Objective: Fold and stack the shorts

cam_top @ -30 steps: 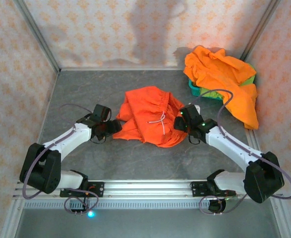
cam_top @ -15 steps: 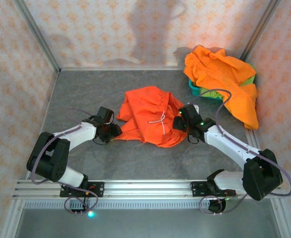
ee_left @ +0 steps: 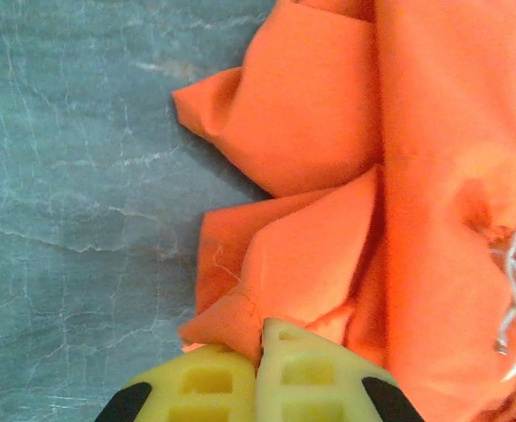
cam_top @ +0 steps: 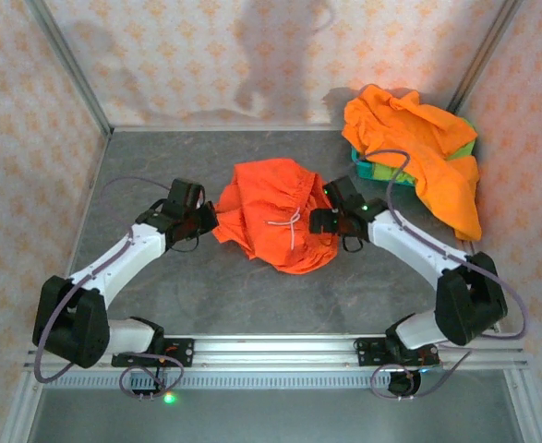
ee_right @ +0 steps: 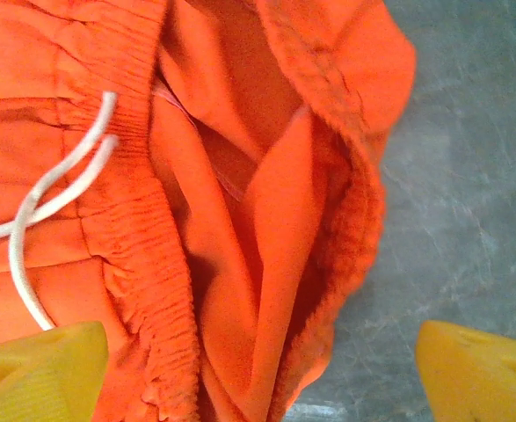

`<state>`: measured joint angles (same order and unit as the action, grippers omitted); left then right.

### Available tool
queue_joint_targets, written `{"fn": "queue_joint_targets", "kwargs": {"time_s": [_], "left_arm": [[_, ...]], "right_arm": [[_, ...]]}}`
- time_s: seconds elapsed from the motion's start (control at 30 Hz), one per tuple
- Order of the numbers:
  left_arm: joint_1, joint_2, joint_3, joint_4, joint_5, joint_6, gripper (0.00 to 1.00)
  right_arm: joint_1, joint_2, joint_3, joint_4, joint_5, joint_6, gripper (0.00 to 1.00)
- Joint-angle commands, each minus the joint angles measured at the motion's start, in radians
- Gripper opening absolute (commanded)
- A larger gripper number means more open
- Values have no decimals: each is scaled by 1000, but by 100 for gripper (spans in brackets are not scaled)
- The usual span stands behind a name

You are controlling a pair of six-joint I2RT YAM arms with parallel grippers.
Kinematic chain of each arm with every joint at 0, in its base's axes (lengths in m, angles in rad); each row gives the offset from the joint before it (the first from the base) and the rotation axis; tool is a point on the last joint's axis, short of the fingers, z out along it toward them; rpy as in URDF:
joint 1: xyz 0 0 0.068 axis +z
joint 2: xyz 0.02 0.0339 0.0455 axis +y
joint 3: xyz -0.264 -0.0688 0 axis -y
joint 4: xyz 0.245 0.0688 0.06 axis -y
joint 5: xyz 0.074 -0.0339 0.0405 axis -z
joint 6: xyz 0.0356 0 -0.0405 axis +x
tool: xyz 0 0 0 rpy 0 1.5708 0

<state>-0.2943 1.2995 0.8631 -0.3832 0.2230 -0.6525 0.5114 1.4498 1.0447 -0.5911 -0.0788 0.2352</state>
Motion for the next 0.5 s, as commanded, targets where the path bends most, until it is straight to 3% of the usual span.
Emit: {"fn": "queue_joint_targets", "kwargs": {"time_s": [0.0, 0.13, 0.47], "left_arm": [[-2, 2, -4, -36, -31, 24, 0], [-2, 13, -22, -13, -19, 5, 0], [-3, 27, -23, -15, -27, 10, 0]], "right_arm": [[-3, 60, 97, -160, -35, -102, 85], [30, 120, 184, -252, -58, -131, 81], [155, 281, 303, -378, 45, -127, 68]]}}
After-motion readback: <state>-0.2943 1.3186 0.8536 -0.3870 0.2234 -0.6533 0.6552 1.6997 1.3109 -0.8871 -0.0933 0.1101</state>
